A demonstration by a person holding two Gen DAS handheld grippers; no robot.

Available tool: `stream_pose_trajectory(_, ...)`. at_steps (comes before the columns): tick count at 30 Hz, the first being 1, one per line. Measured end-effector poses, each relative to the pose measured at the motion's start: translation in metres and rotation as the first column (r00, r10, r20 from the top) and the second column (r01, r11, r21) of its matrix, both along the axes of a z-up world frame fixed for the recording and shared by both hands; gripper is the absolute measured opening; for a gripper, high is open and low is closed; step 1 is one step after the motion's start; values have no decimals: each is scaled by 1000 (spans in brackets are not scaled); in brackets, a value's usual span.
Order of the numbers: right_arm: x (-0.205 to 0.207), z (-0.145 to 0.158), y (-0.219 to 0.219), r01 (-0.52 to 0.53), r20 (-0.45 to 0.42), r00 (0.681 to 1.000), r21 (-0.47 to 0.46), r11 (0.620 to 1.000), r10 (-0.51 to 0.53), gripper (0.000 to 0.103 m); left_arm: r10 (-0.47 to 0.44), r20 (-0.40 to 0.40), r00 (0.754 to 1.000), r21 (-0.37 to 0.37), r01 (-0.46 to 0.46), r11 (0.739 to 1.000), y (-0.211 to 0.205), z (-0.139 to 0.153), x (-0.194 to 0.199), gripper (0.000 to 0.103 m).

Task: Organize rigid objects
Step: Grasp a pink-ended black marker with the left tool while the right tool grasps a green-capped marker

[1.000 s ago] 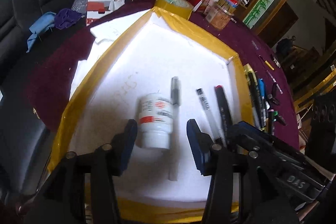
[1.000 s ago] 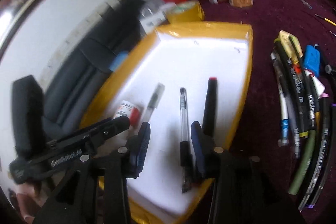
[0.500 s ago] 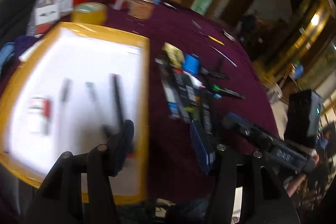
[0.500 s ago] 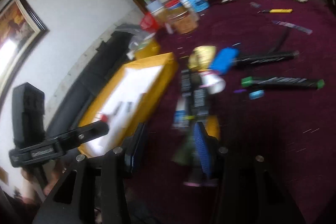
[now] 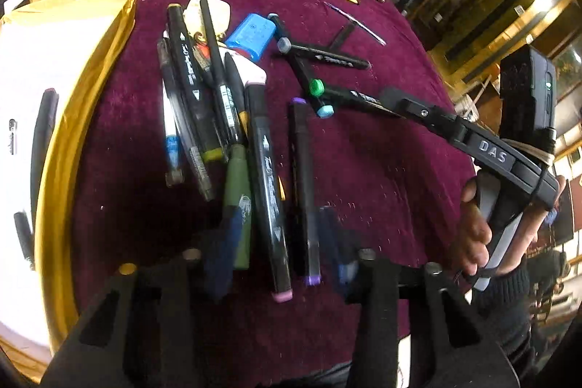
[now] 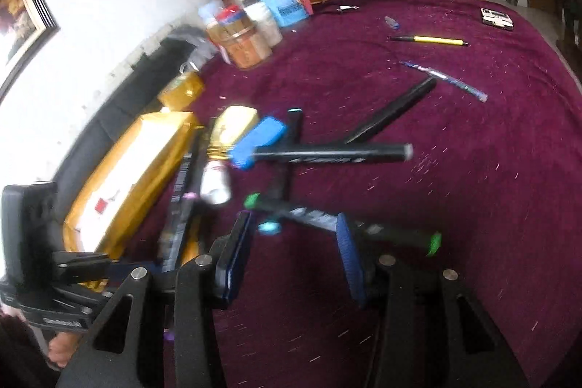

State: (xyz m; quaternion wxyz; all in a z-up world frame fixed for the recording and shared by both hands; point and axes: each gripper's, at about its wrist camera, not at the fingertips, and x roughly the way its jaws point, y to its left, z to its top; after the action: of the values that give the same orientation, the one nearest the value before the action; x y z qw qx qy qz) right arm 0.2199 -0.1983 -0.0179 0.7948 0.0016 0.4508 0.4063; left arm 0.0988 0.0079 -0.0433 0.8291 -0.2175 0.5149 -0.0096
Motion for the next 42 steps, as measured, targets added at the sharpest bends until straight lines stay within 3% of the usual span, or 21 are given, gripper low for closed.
stream_pose_trajectory(7,24,-24,11,-63,3,998,-94,994,63,53,-18,-2,1000,25,18,1000,-5,-4,11,34)
stream_pose_trajectory(10,16,-24,11,-105,16,994,-100,989,107,53,-13,-25,1000,46,14,999,-4,-10,14,13)
stream_pose_trajectory(17,-21,-32,13,-183,95,973,-224,957,209,53,-22,-28,999,-1,22,1000,4,-12,3,13)
stream_pose_trajectory(20,-29,-31,16,-199,101,968,-244,949,229,32,-23,-12,1000,-36,22,999,9,-7,-3,13)
stream_pose_trajectory(24,-52,-29,20,-216,133,955,-295,931,264,19,-20,12,1000,-82,21,996,16,2,-10,12)
stream_pose_trajectory(27,-76,-30,16,-203,137,958,-292,935,251,15,-10,27,1000,-94,13,995,21,8,-17,12)
stream_pose_trajectory(32,-98,-27,-1,-80,74,993,-200,977,96,14,0,48,999,-137,6,991,28,17,-32,13)
stream_pose_trajectory(35,-115,-9,-3,-6,48,999,-78,997,10,14,12,62,998,-152,-2,988,35,25,-48,13)
stream_pose_trajectory(38,-133,14,17,14,10,1000,36,999,-14,14,43,84,996,-155,-29,988,48,39,-67,13)
stream_pose_trajectory(42,-160,36,71,-42,-45,998,131,990,49,14,120,133,984,-161,-98,982,85,64,-100,13)
